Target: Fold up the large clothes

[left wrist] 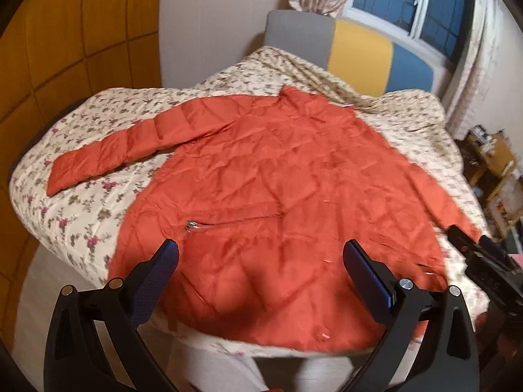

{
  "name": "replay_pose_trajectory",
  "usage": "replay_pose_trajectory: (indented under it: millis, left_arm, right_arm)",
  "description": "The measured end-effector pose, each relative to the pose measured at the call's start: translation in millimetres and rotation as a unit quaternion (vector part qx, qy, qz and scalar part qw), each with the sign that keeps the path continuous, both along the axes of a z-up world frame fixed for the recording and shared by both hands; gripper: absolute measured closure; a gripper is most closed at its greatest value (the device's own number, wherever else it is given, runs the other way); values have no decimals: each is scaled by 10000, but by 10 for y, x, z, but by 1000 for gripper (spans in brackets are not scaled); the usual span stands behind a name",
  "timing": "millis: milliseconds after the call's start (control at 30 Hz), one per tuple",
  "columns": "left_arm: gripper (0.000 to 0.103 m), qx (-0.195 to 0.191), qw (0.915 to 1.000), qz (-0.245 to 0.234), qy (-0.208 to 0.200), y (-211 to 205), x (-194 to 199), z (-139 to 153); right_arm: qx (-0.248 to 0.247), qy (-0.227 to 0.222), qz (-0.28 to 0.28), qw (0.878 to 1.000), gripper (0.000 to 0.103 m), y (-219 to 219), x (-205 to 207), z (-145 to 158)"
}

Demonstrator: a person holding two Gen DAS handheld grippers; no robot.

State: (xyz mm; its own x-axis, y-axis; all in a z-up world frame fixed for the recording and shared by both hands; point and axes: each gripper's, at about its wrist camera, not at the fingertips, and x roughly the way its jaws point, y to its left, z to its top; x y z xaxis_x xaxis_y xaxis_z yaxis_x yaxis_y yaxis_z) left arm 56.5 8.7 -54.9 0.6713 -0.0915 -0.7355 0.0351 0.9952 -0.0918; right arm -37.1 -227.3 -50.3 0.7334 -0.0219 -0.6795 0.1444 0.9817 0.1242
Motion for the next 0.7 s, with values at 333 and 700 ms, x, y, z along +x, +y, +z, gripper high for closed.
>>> replay_pose_trajectory:
  millis: [333,700]
  left_arm:
    - [3,783,9968,-134,81,117,878,-570]
    - [3,667,9952,691,189,438,1779,-973]
  right_arm:
    - [551,578,-1272,9887,2,-1024,481,-733]
    - [2257,365,-3196,9196,22,-2339,450,-1151]
